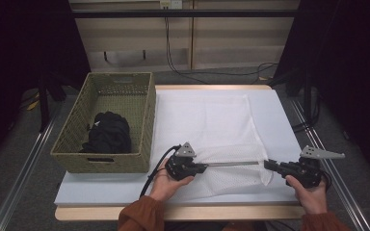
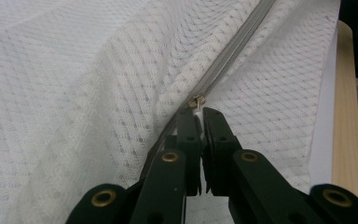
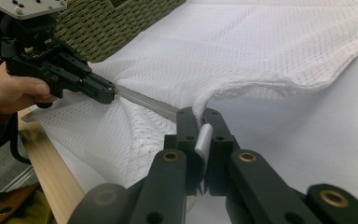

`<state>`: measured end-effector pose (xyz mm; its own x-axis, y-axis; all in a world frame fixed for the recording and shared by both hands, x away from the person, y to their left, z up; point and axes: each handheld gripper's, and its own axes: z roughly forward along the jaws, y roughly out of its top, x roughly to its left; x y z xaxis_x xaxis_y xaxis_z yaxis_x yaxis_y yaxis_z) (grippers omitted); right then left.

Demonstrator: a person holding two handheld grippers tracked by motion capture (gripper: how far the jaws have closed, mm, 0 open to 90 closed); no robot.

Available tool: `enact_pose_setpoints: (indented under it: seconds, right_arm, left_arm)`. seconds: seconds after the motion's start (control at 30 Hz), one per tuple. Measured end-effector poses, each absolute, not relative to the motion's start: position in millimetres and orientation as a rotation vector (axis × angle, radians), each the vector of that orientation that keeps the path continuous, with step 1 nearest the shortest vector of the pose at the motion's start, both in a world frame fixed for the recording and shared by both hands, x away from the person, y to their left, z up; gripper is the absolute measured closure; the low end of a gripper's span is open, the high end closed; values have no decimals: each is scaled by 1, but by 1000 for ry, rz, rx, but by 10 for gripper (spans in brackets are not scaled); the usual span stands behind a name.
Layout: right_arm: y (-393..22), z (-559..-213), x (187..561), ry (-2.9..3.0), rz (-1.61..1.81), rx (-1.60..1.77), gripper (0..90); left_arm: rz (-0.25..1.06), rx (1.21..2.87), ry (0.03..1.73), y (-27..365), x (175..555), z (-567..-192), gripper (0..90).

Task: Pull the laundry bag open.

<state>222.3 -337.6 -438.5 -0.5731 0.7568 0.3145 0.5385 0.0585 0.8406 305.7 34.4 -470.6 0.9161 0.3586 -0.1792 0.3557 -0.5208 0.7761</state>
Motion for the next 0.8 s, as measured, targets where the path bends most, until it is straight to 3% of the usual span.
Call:
enact_pose_setpoints:
  seconds: [0.8]
  right_arm:
    - [-339, -440, 222, 2117, 1528, 1334, 872]
  left_arm:
    - [20, 2182, 539, 50, 306, -469, 865]
